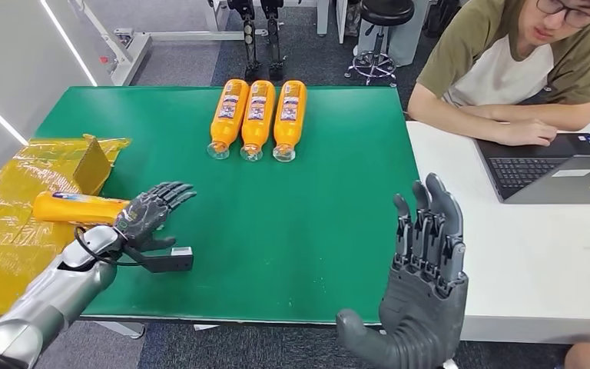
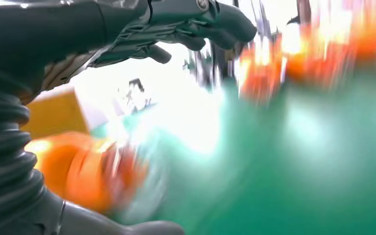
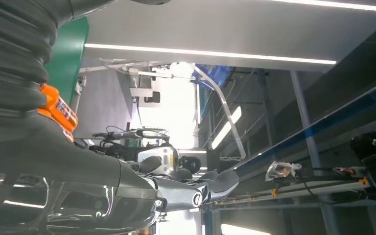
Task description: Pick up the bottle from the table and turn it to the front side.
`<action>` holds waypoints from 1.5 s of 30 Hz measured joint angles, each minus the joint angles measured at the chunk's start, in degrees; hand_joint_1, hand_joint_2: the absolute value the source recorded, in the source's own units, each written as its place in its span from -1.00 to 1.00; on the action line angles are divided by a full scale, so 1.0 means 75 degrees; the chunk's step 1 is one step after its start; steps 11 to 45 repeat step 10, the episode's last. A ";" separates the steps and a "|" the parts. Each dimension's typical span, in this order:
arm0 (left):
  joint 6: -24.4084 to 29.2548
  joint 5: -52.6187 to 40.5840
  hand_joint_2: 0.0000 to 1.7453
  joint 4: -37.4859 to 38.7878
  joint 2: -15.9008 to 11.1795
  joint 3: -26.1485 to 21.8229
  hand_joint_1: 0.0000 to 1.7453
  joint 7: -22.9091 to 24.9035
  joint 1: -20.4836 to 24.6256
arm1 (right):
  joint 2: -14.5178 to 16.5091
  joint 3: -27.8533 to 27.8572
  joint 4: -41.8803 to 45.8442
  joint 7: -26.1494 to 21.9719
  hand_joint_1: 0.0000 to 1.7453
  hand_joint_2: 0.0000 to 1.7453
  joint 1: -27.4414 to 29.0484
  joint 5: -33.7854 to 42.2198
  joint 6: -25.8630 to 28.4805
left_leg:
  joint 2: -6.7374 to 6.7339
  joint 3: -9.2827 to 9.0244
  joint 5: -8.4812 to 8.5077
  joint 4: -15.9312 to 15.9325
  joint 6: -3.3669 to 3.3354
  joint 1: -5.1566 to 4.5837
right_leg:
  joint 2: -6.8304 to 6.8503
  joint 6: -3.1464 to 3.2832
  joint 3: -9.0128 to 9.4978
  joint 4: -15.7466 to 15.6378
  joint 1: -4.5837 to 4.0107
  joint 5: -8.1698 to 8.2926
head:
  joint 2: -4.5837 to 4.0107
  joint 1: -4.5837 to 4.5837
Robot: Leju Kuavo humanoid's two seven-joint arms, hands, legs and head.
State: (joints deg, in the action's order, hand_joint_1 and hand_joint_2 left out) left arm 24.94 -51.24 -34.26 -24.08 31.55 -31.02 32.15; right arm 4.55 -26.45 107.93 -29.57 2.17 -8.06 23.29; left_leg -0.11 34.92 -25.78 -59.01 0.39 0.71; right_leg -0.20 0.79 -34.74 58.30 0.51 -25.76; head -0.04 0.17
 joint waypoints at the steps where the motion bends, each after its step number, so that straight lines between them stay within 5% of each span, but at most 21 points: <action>1: 0.0370 0.0305 1.00 -0.0270 0.0019 -0.0177 -1.00 -0.0117 -0.0145 | 0.0000 0.0004 0.0000 0.0012 -1.00 1.00 0.0003 0.0005 0.0028 | -0.0001 0.0000 -0.0001 0.0000 0.0000 0.0000 | -0.0001 0.0000 0.0000 -0.0001 0.0000 -0.0001 | 0.0001 0.0000; 10: 0.1911 0.2927 1.00 -0.3176 0.0279 -0.1858 -1.00 -0.1121 -0.1371 | 0.0000 0.0008 -0.0005 0.0073 -1.00 1.00 -0.0103 0.0085 0.0253 | -0.0004 0.0002 -0.0010 0.0000 0.0010 0.0001 | -0.0002 0.0009 -0.0006 -0.0002 0.0000 -0.0009 | 0.0001 0.0000; 45: 0.1911 0.2927 1.00 -0.3176 0.0279 -0.1858 -1.00 -0.1121 -0.1371 | 0.0000 0.0008 -0.0005 0.0073 -1.00 1.00 -0.0103 0.0085 0.0253 | -0.0004 0.0002 -0.0010 0.0000 0.0010 0.0001 | -0.0002 0.0009 -0.0006 -0.0002 0.0000 -0.0009 | 0.0001 0.0000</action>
